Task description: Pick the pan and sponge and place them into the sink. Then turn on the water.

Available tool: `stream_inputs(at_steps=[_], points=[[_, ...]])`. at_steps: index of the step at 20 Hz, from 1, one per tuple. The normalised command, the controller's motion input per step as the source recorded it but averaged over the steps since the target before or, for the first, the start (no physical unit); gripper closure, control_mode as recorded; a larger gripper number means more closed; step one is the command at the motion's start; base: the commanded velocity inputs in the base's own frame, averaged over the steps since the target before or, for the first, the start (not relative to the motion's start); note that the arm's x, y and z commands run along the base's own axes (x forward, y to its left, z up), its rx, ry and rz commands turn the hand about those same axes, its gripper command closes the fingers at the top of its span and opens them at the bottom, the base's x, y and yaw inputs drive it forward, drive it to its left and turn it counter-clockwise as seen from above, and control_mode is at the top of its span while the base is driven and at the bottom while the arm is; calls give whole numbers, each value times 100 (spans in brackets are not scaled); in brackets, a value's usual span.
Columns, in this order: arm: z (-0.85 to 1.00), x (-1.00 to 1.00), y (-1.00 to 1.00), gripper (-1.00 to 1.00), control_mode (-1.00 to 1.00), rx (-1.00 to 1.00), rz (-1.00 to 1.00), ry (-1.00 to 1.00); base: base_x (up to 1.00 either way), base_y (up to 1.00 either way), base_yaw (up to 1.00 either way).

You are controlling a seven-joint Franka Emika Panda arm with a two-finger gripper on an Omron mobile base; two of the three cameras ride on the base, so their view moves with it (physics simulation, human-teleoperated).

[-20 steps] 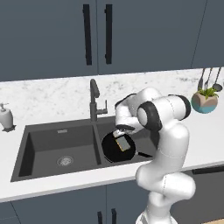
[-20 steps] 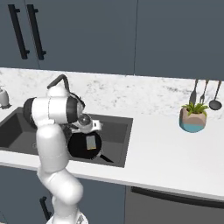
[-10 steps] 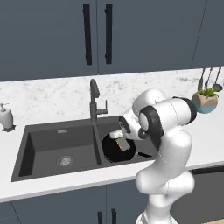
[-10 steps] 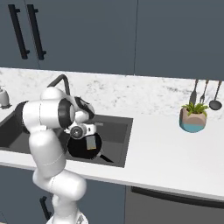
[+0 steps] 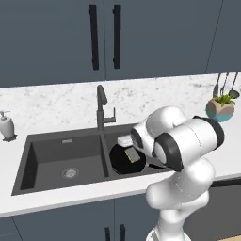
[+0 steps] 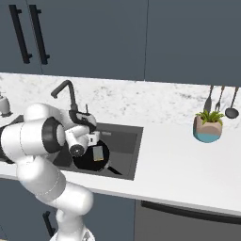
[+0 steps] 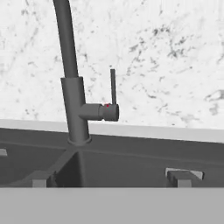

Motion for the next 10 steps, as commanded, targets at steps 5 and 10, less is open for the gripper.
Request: stream_inputs(at_steps=[5, 10], points=[[59, -23, 0, -100, -100, 11, 0, -12, 0, 0, 0], [42, -24, 0, -100, -100, 7, 0, -9, 0, 0, 0]])
